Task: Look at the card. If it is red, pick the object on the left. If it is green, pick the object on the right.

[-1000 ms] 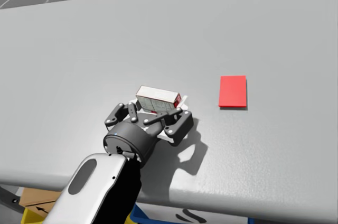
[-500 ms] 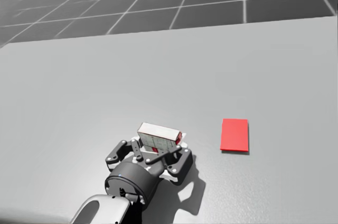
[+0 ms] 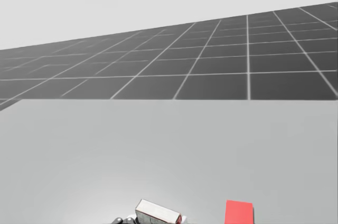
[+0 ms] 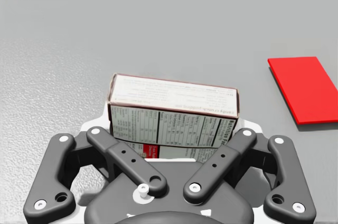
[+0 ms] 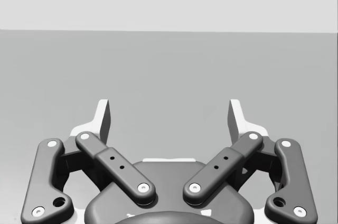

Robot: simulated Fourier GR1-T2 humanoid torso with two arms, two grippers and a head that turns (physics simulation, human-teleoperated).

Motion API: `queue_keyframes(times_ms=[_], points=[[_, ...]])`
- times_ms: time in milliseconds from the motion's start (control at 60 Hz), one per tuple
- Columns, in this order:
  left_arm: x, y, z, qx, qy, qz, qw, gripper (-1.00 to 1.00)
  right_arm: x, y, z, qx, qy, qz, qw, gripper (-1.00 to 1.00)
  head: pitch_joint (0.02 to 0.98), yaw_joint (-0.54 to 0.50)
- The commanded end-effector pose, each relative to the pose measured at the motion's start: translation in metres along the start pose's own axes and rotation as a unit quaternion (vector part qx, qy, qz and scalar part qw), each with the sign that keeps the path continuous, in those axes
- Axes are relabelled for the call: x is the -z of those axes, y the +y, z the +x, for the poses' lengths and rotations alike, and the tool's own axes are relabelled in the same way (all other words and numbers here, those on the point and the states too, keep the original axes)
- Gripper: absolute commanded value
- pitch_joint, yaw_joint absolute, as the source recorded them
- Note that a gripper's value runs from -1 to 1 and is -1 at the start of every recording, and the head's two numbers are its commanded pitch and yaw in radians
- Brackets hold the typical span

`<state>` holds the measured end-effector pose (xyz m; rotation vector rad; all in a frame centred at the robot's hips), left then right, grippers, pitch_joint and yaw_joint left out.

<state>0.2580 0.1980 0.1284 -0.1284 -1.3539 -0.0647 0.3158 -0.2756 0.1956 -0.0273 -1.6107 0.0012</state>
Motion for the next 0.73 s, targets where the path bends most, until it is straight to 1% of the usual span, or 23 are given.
queue_keyframes(times_ms=[17,50,100,150,233,283,300,367,433,500,517,550,617,633,700,733], points=[[-0.003,-0.006,0.012,0.009,-0.006,-0.054,0.9985,1.00,0.000,-0.001,0.000,0.001,-0.001,-0.001,1.0000,-1.00,0.433,0.31],[-0.004,-0.006,0.020,0.013,-0.014,-0.055,0.9983,1.00,0.000,-0.001,0.000,0.001,-0.001,-0.001,1.0000,-1.00,0.431,0.31],[-0.005,-0.006,0.034,0.013,-0.026,-0.061,0.9977,1.00,0.000,-0.001,0.000,0.001,-0.001,-0.001,1.0000,-1.00,0.430,0.31],[-0.005,-0.006,0.043,0.013,-0.032,-0.064,0.9974,1.00,0.000,-0.001,0.000,0.001,-0.002,-0.001,1.0000,-1.00,0.429,0.31],[-0.005,-0.007,0.066,0.021,-0.052,-0.069,0.9960,1.00,0.001,-0.002,0.001,0.001,-0.002,-0.001,1.0000,-1.00,0.429,0.31],[-0.004,-0.007,0.074,0.023,-0.060,-0.070,0.9954,1.00,0.001,-0.002,0.001,0.001,-0.002,-0.001,1.0000,-1.00,0.429,0.31],[-0.004,-0.007,0.083,0.024,-0.067,-0.073,0.9948,1.00,0.001,-0.002,0.001,0.001,-0.002,-0.001,1.0000,-1.00,0.429,0.31],[-0.003,-0.007,0.095,0.030,-0.079,-0.072,0.9938,1.00,0.001,-0.003,0.001,0.001,-0.002,0.000,1.0000,-1.00,0.429,0.31],[-0.001,-0.007,0.118,0.038,-0.101,-0.072,0.9915,1.00,0.001,-0.003,0.001,0.002,-0.001,0.000,1.0000,-1.00,0.430,0.31],[0.000,-0.007,0.132,0.045,-0.116,-0.072,0.9896,1.00,0.002,-0.003,0.001,0.002,-0.001,0.000,1.0000,-1.00,0.431,0.32],[0.000,-0.006,0.142,0.047,-0.125,-0.073,0.9883,1.00,0.001,-0.003,0.001,0.002,-0.001,0.000,1.0000,-1.00,0.431,0.32],[0.000,-0.006,0.148,0.048,-0.130,-0.073,0.9876,1.00,0.001,-0.003,0.001,0.002,-0.001,0.000,1.0000,-1.00,0.431,0.32],[0.000,-0.005,0.162,0.056,-0.145,-0.071,0.9854,1.00,0.001,-0.003,0.001,0.002,-0.002,-0.001,1.0000,-1.00,0.431,0.32],[0.000,-0.005,0.171,0.057,-0.151,-0.071,0.9842,1.00,0.001,-0.004,0.002,0.003,-0.002,-0.001,1.0000,-1.00,0.432,0.32],[-0.002,-0.006,0.182,0.062,-0.163,-0.070,0.9821,1.00,0.001,-0.004,0.002,0.004,-0.002,-0.001,1.0000,-1.00,0.433,0.32],[-0.004,-0.007,0.193,0.067,-0.177,-0.070,0.9795,1.00,0.001,-0.004,0.002,0.004,-0.002,0.000,1.0000,-1.00,0.434,0.32]])
